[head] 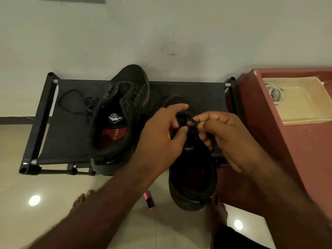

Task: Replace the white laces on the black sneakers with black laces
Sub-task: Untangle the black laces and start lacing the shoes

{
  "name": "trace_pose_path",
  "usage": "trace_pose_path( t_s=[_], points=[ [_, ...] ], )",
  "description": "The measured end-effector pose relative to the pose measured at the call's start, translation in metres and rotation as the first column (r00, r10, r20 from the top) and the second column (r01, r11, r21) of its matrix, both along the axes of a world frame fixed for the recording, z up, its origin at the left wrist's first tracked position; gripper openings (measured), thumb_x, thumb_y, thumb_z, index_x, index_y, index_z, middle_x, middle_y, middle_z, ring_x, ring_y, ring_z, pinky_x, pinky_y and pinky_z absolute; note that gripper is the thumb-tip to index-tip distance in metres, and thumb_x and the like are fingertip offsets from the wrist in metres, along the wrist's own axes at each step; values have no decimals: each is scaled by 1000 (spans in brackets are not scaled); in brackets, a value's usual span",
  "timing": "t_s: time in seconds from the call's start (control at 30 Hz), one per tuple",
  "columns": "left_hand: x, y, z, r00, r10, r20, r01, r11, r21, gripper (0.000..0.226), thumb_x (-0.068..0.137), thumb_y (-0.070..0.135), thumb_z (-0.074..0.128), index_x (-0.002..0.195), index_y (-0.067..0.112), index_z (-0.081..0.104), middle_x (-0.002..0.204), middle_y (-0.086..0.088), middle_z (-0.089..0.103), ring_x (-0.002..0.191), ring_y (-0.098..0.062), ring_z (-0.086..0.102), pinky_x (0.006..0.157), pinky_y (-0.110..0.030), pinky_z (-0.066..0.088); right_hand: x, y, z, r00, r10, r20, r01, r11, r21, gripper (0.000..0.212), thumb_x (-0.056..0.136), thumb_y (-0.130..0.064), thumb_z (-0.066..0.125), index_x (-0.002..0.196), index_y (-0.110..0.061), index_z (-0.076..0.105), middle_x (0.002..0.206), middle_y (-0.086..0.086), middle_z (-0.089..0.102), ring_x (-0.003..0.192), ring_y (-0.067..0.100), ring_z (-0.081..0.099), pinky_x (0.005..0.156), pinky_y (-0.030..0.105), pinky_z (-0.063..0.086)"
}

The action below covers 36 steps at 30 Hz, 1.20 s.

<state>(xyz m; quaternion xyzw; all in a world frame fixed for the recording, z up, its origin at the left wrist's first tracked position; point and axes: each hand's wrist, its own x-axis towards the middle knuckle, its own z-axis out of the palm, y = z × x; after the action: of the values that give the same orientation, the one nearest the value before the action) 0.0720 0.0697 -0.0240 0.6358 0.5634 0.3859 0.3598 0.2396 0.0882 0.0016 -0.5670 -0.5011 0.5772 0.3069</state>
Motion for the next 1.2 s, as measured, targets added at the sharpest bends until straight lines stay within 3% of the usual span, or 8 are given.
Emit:
trace_pose_path(
  t_s=[0.17,0.27,0.37,0.47,0.73,0.97,1.1,1.2],
  points=[
    [-2,2,3,990,-144,-6,143,988,-56,22,95,15,61,114,23,68,88,8,70,80,-7,67,75,-32,56,-3,-6,9,991,104,82,-115,984,137,22,94,-3,60,89,-17,76,59,-1,57,51,8,49,49,17,40],
    [-2,5,8,976,111,188,-57,961,-270,10,98,17,56,102,16,65,70,2,65,51,-7,55,48,-24,46,-2,-4,8,999,31,41,-38,980,197,19,92,-2,64,96,-16,76,60,2,58,49,7,49,49,17,42],
    [-5,13,17,700,481,528,-105,801,-590,10,102,17,48,105,14,58,68,0,65,48,-7,50,42,-18,38,9,1,3,993,-90,-81,100,986,133,20,94,-1,60,99,-15,73,64,0,59,50,9,46,46,19,38],
    [-7,16,22,564,529,634,-68,795,-603,13,103,15,47,114,18,53,83,-3,73,56,-10,60,48,-21,46,16,4,0,973,-159,-167,174,982,78,26,97,0,53,108,-17,70,80,-2,69,55,9,48,46,21,36],
    [6,2,25,770,331,546,-15,864,-503,42,95,19,62,135,20,48,78,-8,66,51,-9,49,40,-16,36,-6,0,1,998,30,-50,-25,994,103,4,88,-9,71,87,-11,68,74,5,74,40,7,44,39,16,34],
    [1,2,21,826,152,543,67,930,-362,68,90,-13,52,140,32,42,113,-5,69,92,-15,68,79,-28,57,-6,1,1,992,-107,-62,115,982,149,3,89,-11,71,88,-13,73,65,-3,70,43,1,49,40,11,34],
    [5,0,22,917,110,383,-12,968,-249,19,96,12,59,111,17,70,93,-3,75,85,-9,71,69,-20,56,-12,-2,-1,996,-64,-62,73,986,151,5,89,-11,71,87,-13,76,66,-2,72,43,1,50,42,11,37],
    [2,4,22,879,226,420,-99,948,-303,20,101,19,52,94,11,70,79,-8,74,69,-17,70,57,-23,55,-7,0,-3,999,-45,3,44,988,147,7,89,-14,72,90,-18,77,67,-2,71,46,1,50,43,12,36]
  ],
)
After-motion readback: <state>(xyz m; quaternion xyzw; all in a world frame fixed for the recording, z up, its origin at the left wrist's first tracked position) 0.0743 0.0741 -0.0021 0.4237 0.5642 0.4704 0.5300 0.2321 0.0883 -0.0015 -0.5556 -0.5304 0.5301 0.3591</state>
